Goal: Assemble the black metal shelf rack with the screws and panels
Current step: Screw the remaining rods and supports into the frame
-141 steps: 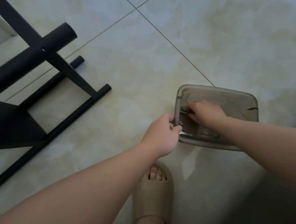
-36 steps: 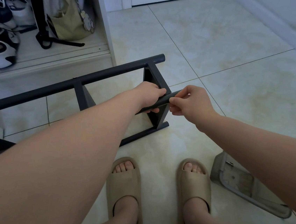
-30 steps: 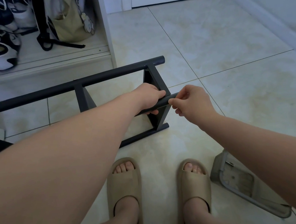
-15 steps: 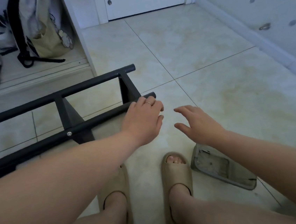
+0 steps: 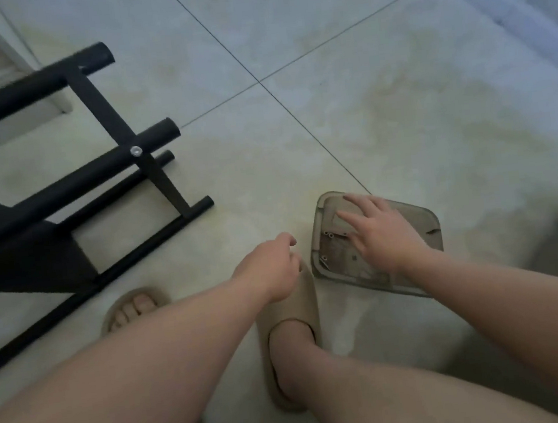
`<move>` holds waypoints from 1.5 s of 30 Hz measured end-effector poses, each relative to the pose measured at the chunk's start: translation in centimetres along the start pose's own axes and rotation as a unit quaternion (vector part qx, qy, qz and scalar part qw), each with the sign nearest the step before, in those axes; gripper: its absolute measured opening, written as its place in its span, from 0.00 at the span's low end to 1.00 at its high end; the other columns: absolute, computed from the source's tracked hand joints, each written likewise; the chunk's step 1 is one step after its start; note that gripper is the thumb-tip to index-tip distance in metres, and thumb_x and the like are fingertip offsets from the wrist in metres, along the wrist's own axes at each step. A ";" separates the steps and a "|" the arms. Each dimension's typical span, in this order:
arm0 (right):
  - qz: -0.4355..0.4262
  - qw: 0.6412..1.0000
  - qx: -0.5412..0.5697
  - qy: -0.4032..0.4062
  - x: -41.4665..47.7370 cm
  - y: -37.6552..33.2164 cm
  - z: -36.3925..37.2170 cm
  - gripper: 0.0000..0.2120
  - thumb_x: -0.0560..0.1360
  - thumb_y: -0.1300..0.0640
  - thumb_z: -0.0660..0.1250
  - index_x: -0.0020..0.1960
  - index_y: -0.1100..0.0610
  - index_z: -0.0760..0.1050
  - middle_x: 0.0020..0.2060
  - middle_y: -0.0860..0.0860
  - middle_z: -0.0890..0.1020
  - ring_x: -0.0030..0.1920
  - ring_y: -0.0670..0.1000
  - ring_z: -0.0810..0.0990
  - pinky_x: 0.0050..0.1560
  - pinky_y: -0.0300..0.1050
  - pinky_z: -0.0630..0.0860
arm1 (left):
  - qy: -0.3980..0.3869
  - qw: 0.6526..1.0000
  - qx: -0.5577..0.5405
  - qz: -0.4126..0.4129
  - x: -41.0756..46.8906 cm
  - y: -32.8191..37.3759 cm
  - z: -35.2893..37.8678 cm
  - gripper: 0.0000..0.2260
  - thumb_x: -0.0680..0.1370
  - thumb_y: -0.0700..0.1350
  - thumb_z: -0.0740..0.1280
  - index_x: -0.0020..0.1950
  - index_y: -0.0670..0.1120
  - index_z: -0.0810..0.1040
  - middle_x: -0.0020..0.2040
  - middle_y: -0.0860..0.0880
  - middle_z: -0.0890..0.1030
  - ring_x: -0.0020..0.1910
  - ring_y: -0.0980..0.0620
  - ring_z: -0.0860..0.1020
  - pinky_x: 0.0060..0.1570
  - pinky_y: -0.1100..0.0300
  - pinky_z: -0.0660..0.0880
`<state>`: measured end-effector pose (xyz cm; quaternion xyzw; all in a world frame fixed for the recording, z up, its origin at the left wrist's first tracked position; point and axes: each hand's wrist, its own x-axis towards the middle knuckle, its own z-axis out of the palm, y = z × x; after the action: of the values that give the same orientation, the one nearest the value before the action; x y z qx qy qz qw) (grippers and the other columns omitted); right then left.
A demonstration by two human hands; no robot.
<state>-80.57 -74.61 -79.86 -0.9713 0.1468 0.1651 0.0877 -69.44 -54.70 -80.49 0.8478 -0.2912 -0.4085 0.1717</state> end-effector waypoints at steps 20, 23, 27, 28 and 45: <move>0.063 0.992 0.106 0.001 2.7 1.3 7.5 0.19 0.81 0.56 0.63 0.72 0.48 0.74 0.60 0.53 0.81 0.59 0.61 0.78 0.50 0.53 0.75 | -0.021 0.981 -0.194 0.014 3.2 0.2 3.2 0.04 0.82 0.48 0.63 0.54 0.54 0.76 0.40 0.52 0.81 0.48 0.44 0.82 0.55 0.48 0.78; 0.083 0.989 0.121 -0.031 4.0 0.7 8.4 0.18 0.81 0.54 0.63 0.70 0.47 0.74 0.63 0.51 0.81 0.62 0.60 0.78 0.51 0.51 0.75 | -0.028 0.978 -0.208 0.020 3.3 0.0 3.2 0.04 0.82 0.48 0.63 0.53 0.55 0.76 0.40 0.52 0.81 0.46 0.45 0.81 0.54 0.46 0.79; 0.118 0.987 0.102 -0.032 4.9 0.4 9.6 0.14 0.81 0.57 0.62 0.66 0.55 0.75 0.60 0.56 0.80 0.57 0.63 0.79 0.49 0.53 0.75 | -0.030 0.975 -0.220 0.028 3.5 -0.3 3.5 0.05 0.82 0.48 0.63 0.49 0.58 0.74 0.38 0.52 0.80 0.39 0.48 0.80 0.53 0.44 0.79; 0.121 0.988 0.093 -0.033 5.1 0.3 9.7 0.13 0.81 0.58 0.62 0.65 0.56 0.74 0.59 0.58 0.80 0.56 0.64 0.79 0.47 0.54 0.75 | -0.029 0.974 -0.224 0.028 3.5 -0.3 3.5 0.06 0.82 0.48 0.63 0.48 0.59 0.74 0.38 0.52 0.80 0.38 0.49 0.79 0.52 0.44 0.79; 0.146 0.988 0.047 -0.026 5.0 0.1 9.9 0.07 0.80 0.62 0.60 0.55 0.61 0.75 0.52 0.61 0.78 0.51 0.65 0.79 0.41 0.50 0.67 | -0.040 0.973 -0.227 0.016 3.3 -0.1 3.1 0.05 0.82 0.48 0.63 0.48 0.57 0.75 0.40 0.51 0.80 0.40 0.48 0.79 0.54 0.45 0.79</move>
<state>-79.06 -73.84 -90.79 -0.9297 0.2924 0.1941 0.1115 -70.19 -56.92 -84.40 0.7648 -0.2105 -0.4953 0.3543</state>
